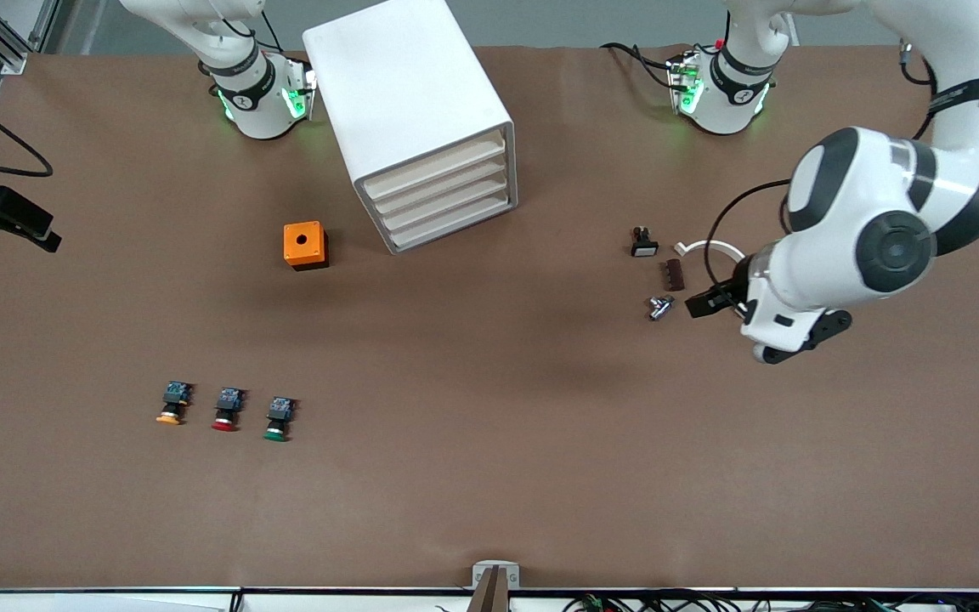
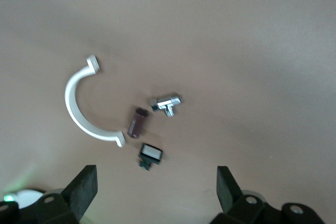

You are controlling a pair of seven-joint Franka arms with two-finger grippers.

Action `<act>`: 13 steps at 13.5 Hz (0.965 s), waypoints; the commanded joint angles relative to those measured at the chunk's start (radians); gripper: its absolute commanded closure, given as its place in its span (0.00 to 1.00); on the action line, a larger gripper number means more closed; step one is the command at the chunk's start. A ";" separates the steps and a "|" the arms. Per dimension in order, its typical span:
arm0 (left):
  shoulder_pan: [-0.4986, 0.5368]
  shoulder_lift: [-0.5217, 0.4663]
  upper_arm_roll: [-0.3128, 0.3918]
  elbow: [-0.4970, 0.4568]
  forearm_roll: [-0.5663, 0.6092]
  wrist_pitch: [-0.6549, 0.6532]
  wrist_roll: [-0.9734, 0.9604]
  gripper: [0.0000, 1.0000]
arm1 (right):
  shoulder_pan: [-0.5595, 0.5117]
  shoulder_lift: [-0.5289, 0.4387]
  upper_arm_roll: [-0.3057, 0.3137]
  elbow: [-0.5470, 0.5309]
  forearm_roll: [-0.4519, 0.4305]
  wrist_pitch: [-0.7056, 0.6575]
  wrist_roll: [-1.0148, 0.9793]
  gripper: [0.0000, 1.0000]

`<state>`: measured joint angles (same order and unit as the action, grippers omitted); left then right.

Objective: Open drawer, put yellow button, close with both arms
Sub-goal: 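Lower the left gripper onto the drawer front and grasp it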

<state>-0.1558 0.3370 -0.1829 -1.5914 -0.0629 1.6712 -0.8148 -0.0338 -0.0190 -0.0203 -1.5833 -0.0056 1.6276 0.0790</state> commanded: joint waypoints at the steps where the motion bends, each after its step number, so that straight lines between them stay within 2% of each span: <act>1: -0.077 0.049 0.003 0.060 -0.009 -0.004 -0.235 0.00 | -0.003 -0.010 0.003 -0.006 0.001 -0.005 -0.010 0.00; 6: -0.224 0.112 0.003 0.088 -0.061 -0.007 -0.753 0.00 | -0.003 -0.010 0.002 -0.006 0.001 -0.006 -0.010 0.00; 10: -0.333 0.155 0.003 0.085 -0.097 -0.040 -0.978 0.00 | -0.003 -0.010 0.003 -0.006 0.001 -0.006 -0.010 0.00; 13: -0.366 0.207 0.003 0.084 -0.298 -0.062 -1.171 0.00 | -0.003 -0.010 0.002 -0.006 0.001 -0.006 -0.010 0.00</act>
<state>-0.5125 0.5084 -0.1862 -1.5303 -0.2568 1.6354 -1.8998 -0.0339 -0.0190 -0.0207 -1.5835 -0.0056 1.6271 0.0782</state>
